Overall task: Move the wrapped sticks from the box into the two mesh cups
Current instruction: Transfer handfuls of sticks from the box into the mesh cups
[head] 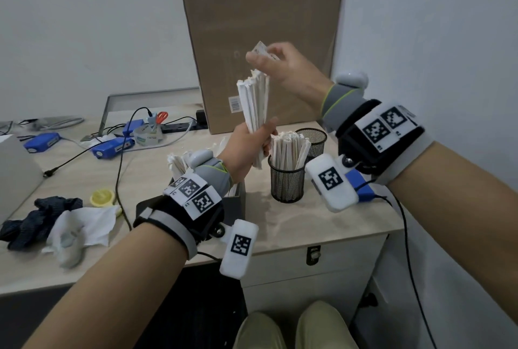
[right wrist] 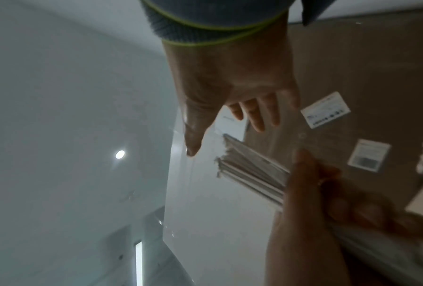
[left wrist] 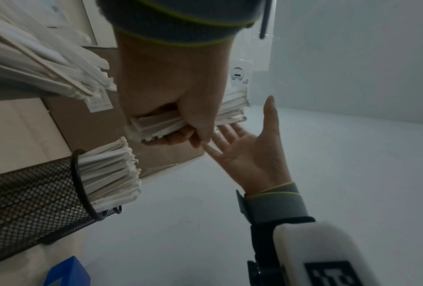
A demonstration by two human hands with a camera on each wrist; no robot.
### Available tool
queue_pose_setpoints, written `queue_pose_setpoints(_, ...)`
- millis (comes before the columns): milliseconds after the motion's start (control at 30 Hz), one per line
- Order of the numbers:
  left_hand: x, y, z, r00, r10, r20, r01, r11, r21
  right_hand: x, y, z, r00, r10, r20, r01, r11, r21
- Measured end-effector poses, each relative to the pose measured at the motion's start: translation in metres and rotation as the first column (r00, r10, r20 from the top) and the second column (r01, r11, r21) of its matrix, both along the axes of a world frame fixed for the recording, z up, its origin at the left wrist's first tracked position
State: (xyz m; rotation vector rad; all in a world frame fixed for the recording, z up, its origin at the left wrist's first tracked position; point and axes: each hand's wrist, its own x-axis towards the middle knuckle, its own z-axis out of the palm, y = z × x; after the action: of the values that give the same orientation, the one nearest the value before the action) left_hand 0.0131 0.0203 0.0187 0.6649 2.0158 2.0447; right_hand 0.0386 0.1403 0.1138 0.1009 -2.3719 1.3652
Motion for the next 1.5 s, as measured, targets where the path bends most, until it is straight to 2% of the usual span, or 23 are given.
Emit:
queue_pose_setpoints(67,-0.001,0.005,0.004,0.999,0.016,-0.042,-0.015,1.0,0.017,-0.003,0.003,-0.015,0.974,0.147,0.174,-0.131,0.986,-0.103)
queue_pose_setpoints(133,0.0,0.013,0.005,0.993,0.001,-0.117,-0.006,0.999,-0.044,-0.005,0.001,-0.027,0.942,0.26,0.211,-0.218,0.955,-0.203)
queue_pose_setpoints(233,0.007,0.025,0.006,0.981,-0.006,-0.195,-0.02,0.991,-0.131,-0.005,-0.002,-0.038,0.979,0.174,0.109,-0.136,0.948,-0.289)
queue_pose_setpoints(367,0.009,0.032,0.008,0.982,-0.046,-0.184,0.016,0.987,-0.159,-0.004,0.003,-0.047,1.0,0.025,0.0,-0.023,0.948,-0.316)
queue_pose_setpoints(433,0.005,0.033,0.009,0.978,-0.15,-0.144,0.115,0.967,-0.225,-0.005,0.013,-0.049,0.996,-0.054,-0.065,0.019,0.897,-0.442)
queue_pose_setpoints(500,-0.001,0.031,0.005,0.979,-0.17,-0.114,0.118,0.923,-0.365,-0.008,0.028,-0.051,0.984,-0.152,-0.095,0.069,0.81,-0.582)
queue_pose_setpoints(567,-0.007,0.029,-0.001,0.989,-0.083,-0.119,0.027,0.91,-0.415,-0.012,0.043,-0.055,0.971,-0.219,-0.092,0.092,0.703,-0.705)
queue_pose_setpoints(633,-0.013,0.029,-0.008,0.994,-0.002,-0.111,-0.042,0.917,-0.397,-0.015,0.052,-0.064,0.962,-0.259,-0.08,0.101,0.618,-0.78)
queue_pose_setpoints(800,-0.02,0.037,-0.023,0.998,0.055,-0.006,-0.051,0.875,-0.482,-0.027,0.055,-0.09,0.958,-0.287,-0.026,0.151,0.575,-0.804)
queue_pose_setpoints(900,-0.024,0.039,-0.028,0.993,0.077,0.084,-0.028,0.881,-0.472,-0.034,0.051,-0.103,0.958,-0.286,0.006,0.186,0.607,-0.773)
queue_pose_setpoints(1000,-0.029,0.037,-0.033,0.988,0.082,0.134,-0.004,0.865,-0.503,-0.036,0.048,-0.115,0.949,-0.316,0.024,0.251,0.704,-0.664)
queue_pose_setpoints(1100,-0.032,0.038,-0.037,0.987,0.068,0.145,0.012,0.87,-0.493,-0.035,0.047,-0.127,0.935,-0.349,0.057,0.333,0.815,-0.474)
queue_pose_setpoints(1233,-0.035,0.041,-0.041,0.989,0.032,0.144,0.042,0.875,-0.482,-0.038,0.046,-0.143,0.889,-0.458,0.005,0.45,0.872,-0.194)
queue_pose_setpoints(1300,-0.036,0.043,-0.043,0.99,0.014,0.142,0.057,0.874,-0.483,-0.037,0.044,-0.149,0.907,-0.419,0.041,0.42,0.898,-0.13)
queue_pose_setpoints(1500,-0.035,0.045,-0.045,0.987,-0.018,0.161,0.091,0.884,-0.459,-0.035,0.038,-0.155,0.968,-0.221,0.122,0.234,0.967,-0.101)
